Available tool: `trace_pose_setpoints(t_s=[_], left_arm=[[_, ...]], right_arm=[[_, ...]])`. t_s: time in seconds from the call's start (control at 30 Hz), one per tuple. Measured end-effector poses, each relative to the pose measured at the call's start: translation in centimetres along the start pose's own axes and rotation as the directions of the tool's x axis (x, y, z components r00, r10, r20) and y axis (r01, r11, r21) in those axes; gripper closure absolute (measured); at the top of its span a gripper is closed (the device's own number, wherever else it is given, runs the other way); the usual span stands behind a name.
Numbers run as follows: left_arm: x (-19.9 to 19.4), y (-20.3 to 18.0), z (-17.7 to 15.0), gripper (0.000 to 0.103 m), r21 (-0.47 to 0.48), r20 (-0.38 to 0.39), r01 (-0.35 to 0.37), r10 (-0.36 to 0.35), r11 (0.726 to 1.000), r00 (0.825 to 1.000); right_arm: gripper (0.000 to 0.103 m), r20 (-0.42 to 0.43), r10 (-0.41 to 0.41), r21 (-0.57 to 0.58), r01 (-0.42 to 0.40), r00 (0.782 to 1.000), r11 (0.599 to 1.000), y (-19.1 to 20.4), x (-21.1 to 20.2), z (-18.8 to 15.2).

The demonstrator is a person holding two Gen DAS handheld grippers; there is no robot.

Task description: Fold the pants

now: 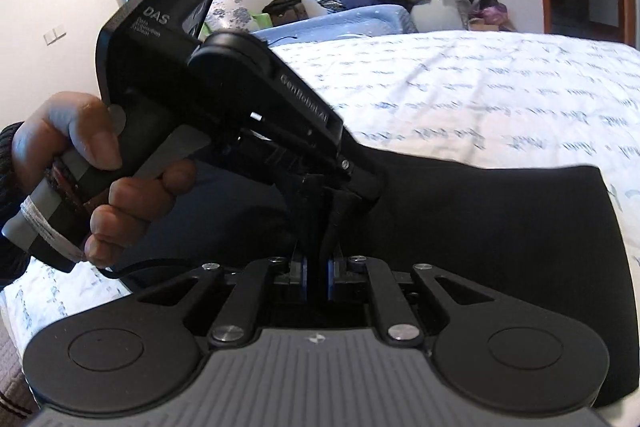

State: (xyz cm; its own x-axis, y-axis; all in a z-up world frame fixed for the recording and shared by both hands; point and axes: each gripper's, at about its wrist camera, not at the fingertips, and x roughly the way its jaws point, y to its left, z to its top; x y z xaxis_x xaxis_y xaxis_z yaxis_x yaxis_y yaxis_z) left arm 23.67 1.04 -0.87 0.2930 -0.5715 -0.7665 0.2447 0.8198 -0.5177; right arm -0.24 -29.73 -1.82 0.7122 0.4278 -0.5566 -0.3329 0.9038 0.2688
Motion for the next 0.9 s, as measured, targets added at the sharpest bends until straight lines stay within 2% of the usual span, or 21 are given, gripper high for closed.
trace_pose_setpoints(t_s=[0.13,0.3,0.47,0.57,0.67,0.73,0.87,0.9], left_arm=[[-1.5,2.5,0.7,0.09,-0.035,0.033,-0.023,0.024,0.999,0.999],[-1.9,6.7,0.1,0.089,-0.116,0.014,-0.03,0.031,0.993,0.999],[-4.3,8.0,-0.3,0.089,-0.111,0.077,-0.017,0.026,0.994,0.997],[-3.9,9.7,-0.5,0.087,-0.15,0.055,-0.043,0.052,0.988,0.997],[-3.4,11.0,-0.6,0.081,-0.182,0.041,-0.025,0.033,0.983,0.999],[-3.2,12.1,-0.6,0.075,-0.217,0.036,0.026,-0.019,0.976,0.999],[-4.3,14.0,-0.8,0.073,-0.33,0.049,0.117,-0.106,0.937,0.993],[-5.0,14.3,-1.0,0.061,-0.352,0.058,0.143,-0.13,0.925,0.99]], right_arm=[[0.095,-0.002,0.033,-0.034,-0.033,0.999,0.999,1.3,1.8,0.6],[0.095,-0.058,0.069,-0.039,-0.072,0.996,0.997,2.7,4.3,0.8],[0.095,-0.06,0.104,-0.074,-0.109,0.993,0.991,3.7,4.8,0.8],[0.095,-0.085,0.115,-0.079,-0.121,0.99,0.989,4.2,5.6,0.6],[0.095,-0.11,0.107,-0.087,-0.116,0.988,0.989,4.9,6.4,0.2],[0.095,-0.101,0.098,-0.08,-0.106,0.99,0.991,4.9,6.6,0.0],[0.093,-0.103,0.106,-0.063,-0.113,0.989,0.992,4.9,6.2,-0.4],[0.091,-0.108,0.117,-0.047,-0.123,0.987,0.991,4.7,5.6,-0.4]])
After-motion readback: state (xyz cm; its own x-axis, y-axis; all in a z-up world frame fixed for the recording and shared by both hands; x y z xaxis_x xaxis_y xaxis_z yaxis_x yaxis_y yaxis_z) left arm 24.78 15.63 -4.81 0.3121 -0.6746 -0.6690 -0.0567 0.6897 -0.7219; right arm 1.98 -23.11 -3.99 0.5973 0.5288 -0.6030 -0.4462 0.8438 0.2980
